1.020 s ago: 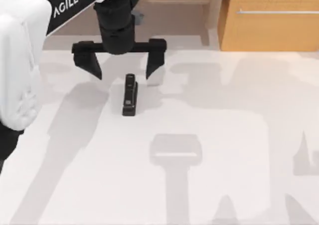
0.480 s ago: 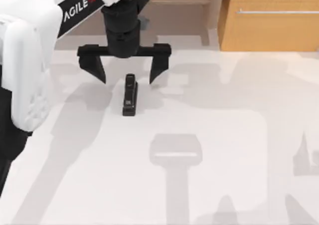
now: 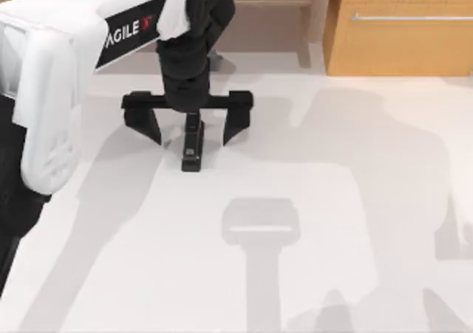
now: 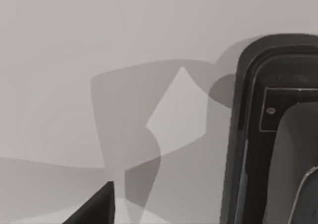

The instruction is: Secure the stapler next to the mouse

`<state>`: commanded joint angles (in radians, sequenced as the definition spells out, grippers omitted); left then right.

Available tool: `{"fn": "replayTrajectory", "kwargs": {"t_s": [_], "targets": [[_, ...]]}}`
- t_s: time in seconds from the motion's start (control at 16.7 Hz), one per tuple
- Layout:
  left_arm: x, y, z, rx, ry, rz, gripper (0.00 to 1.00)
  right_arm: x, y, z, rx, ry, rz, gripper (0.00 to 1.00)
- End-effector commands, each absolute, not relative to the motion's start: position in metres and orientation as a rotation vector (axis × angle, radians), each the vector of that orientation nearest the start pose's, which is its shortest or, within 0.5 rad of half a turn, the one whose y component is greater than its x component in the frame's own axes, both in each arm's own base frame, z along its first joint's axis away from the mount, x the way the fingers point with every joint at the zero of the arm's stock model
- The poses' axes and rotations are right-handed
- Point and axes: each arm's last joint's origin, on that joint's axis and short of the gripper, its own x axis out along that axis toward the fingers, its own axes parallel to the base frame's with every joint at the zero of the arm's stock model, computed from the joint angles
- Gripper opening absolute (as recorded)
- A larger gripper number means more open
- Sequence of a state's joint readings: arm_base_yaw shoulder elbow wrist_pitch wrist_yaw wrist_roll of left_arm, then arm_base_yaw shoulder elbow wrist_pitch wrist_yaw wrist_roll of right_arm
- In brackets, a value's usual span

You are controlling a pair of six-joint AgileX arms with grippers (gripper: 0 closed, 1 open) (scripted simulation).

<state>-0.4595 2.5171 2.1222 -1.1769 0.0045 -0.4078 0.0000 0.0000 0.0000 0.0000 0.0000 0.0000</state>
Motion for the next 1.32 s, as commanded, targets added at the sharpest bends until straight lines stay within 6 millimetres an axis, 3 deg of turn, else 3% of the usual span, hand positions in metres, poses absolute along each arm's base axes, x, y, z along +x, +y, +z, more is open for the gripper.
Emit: {"fn": "replayTrajectory", "kwargs": {"t_s": [0.18, 0.96, 1.32], "targets": [[0.4412, -0.2115, 0.1164, 0.032, 1.571, -0.029, 1.00, 0.1057, -0.0012, 0.1600, 0.000, 0.000, 0.000, 1.00], [0.4412, -0.2115, 0.1164, 0.032, 1.571, -0.029, 0.02, 0.1057, -0.0012, 0.1600, 0.000, 0.000, 0.000, 1.00], [0.4412, -0.2115, 0.1164, 0.032, 1.571, -0.029, 0.00, 0.1057, -0.0012, 0.1600, 0.000, 0.000, 0.000, 1.00]]}}
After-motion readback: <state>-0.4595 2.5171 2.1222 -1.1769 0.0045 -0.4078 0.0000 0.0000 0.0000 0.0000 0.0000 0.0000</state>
